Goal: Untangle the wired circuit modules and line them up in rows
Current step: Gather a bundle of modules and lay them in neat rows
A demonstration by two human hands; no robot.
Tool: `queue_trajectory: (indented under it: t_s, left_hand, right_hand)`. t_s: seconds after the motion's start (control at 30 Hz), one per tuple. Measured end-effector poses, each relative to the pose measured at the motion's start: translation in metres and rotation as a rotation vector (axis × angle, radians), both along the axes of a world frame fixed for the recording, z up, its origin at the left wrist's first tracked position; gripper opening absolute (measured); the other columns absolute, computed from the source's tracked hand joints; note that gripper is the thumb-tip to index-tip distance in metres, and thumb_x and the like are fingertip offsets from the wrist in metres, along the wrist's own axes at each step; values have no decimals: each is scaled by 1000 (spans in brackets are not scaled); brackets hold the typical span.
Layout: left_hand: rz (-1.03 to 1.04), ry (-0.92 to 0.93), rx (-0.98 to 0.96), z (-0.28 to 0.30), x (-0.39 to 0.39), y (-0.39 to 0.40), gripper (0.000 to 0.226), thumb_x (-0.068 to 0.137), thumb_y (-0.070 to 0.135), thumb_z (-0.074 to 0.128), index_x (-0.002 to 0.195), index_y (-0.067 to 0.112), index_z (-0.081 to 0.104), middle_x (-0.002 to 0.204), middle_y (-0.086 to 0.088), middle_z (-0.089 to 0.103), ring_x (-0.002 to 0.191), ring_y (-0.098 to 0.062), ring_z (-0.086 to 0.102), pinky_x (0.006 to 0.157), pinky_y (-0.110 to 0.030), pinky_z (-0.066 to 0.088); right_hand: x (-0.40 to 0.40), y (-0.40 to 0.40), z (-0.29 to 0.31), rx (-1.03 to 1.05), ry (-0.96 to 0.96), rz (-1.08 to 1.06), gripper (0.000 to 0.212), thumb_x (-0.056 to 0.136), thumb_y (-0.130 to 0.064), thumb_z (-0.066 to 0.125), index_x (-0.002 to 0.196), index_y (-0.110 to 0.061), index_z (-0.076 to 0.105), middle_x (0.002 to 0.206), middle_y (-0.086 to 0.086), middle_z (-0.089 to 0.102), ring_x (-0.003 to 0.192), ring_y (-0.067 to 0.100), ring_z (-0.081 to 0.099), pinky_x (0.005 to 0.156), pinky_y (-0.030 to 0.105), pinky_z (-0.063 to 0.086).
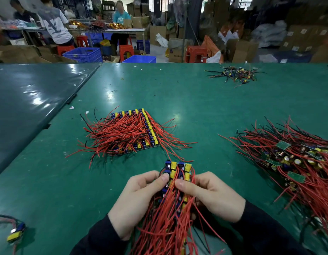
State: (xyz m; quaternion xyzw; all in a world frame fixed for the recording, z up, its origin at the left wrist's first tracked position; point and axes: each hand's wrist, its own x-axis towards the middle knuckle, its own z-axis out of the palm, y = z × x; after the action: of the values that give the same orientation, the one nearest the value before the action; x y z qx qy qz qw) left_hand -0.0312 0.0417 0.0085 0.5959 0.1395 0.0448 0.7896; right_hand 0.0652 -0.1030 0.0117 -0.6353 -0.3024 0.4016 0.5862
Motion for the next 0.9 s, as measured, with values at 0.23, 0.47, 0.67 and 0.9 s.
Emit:
queue_trajectory:
  t_s: [0.23, 0.47, 0.67, 0.9]
  left_hand:
    - [0, 23, 74, 9, -3, 0, 43, 81, 27, 59, 88, -15, 53, 83, -23, 58, 76, -27, 51, 71, -37, 41]
    - [-17, 71, 40, 11, -5, 4, 44, 82, 25, 57, 102, -15, 57, 101, -41, 60, 83, -38, 58, 82, -48, 46]
    - [-15, 34, -9, 9, -4, 3, 36, 87, 20, 52, 103, -11, 61, 101, -42, 60, 83, -41, 59, 77, -45, 49]
    - [-50, 29, -116, 4, -3, 4, 36, 83, 17, 53, 100, -13, 63, 93, -36, 64, 73, -32, 63, 65, -36, 54]
  right_hand:
    - [3, -7, 9, -35, -79, 138, 27, 87, -28, 55, 87, -3, 66, 76, 9, 64, 59, 21, 49, 53, 22, 36]
    - [1, -6, 8, 73, 58, 136, 17, 88, -15, 52, 81, -8, 66, 71, -1, 70, 53, 6, 61, 53, 13, 47]
    - [-3, -1, -1, 120, 74, 44, 18, 83, -17, 53, 75, -8, 66, 62, 2, 67, 46, 9, 56, 48, 20, 47]
    - [-5, 2, -3, 180, 21, 9, 24, 84, -19, 55, 66, -11, 68, 57, 3, 65, 40, 10, 52, 42, 19, 44]
